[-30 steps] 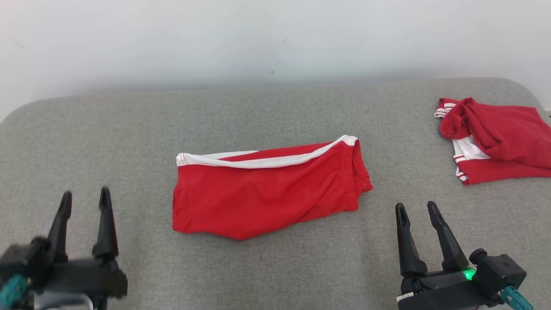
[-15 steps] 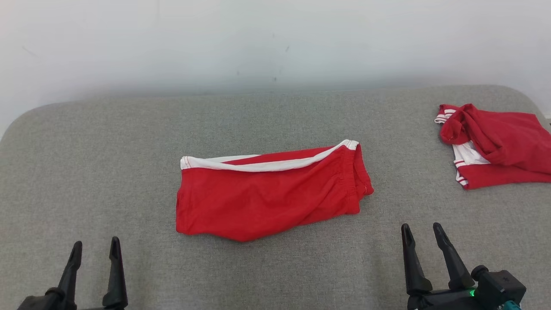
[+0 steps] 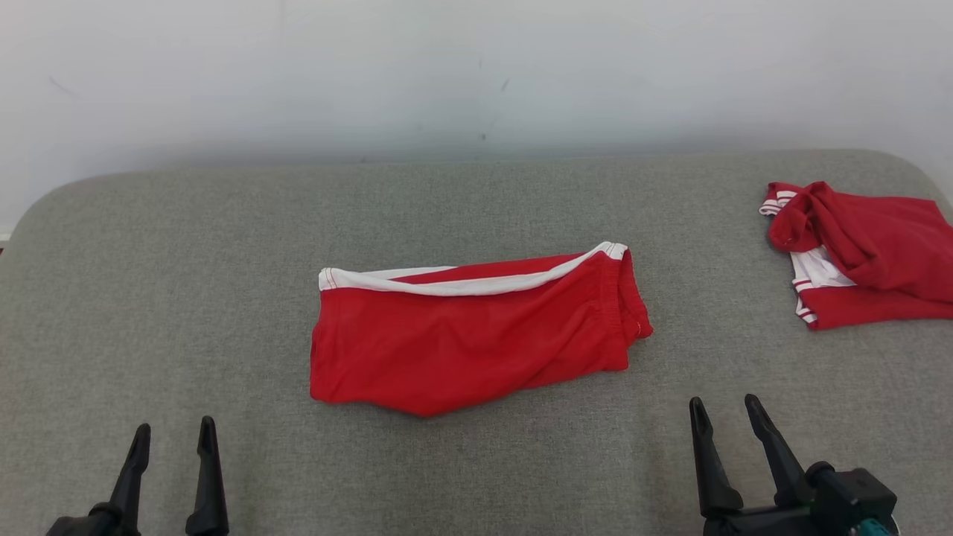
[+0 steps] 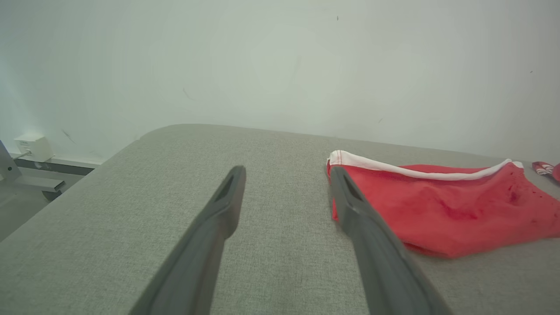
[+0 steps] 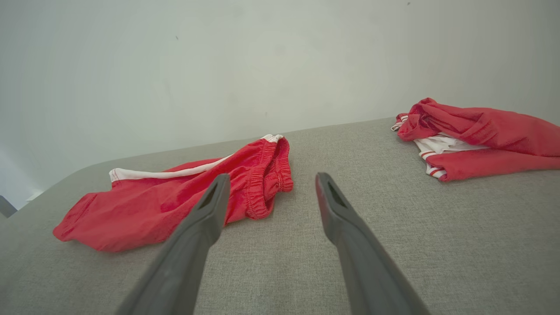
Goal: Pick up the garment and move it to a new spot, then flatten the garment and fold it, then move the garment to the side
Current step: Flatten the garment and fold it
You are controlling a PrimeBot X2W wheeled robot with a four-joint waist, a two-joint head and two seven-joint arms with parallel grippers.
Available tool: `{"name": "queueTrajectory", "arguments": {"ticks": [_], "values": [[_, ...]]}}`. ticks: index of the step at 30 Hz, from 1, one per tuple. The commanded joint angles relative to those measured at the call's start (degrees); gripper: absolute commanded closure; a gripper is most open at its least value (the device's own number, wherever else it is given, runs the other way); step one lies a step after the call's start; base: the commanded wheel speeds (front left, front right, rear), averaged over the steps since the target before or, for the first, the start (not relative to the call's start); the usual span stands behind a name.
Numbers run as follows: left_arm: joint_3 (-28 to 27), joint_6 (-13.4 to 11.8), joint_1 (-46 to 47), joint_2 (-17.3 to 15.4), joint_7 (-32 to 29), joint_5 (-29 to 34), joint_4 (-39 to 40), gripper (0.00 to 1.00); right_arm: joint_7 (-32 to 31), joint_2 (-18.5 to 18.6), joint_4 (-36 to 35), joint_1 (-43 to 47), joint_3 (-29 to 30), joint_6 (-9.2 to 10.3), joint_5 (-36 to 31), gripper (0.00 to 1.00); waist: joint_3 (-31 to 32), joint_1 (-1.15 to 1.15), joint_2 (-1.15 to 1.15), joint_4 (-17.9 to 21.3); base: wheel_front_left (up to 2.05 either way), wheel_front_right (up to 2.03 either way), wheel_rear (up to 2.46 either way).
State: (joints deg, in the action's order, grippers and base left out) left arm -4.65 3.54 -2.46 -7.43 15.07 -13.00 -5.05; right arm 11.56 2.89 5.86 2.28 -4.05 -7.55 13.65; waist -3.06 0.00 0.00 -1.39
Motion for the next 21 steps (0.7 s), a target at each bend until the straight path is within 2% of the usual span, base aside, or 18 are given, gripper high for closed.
{"name": "queueTrajectory", "arguments": {"ticks": [1, 10, 21], "values": [[-0.3, 0.2, 0.6, 0.4, 0.1, 0.5, -0.2, 0.00, -0.4, 0.0, 0.2, -0.9, -0.1, 0.16, -0.3, 0.00, -0.4, 0.00, 0.00, -0.2, 0.00, 0.00, 0.00], [0.4, 1.6, 3.2, 1.8, 0.1, 1.1, -1.4, 0.00, -5.1, 0.6, 6.0, -12.1, 0.3, 0.16, -3.6, 0.00, -3.3, 0.00, 0.00, -2.5, 0.00, 0.00, 0.00], [2.6, 3.0, 7.8, 3.5, 0.1, 0.6, -3.4, 0.00, -11.4, 1.9, 22.9, -29.1, 3.8, 0.16, -9.4, 0.00, -9.2, 0.00, 0.00, -8.5, 0.00, 0.00, 0.00]]}}
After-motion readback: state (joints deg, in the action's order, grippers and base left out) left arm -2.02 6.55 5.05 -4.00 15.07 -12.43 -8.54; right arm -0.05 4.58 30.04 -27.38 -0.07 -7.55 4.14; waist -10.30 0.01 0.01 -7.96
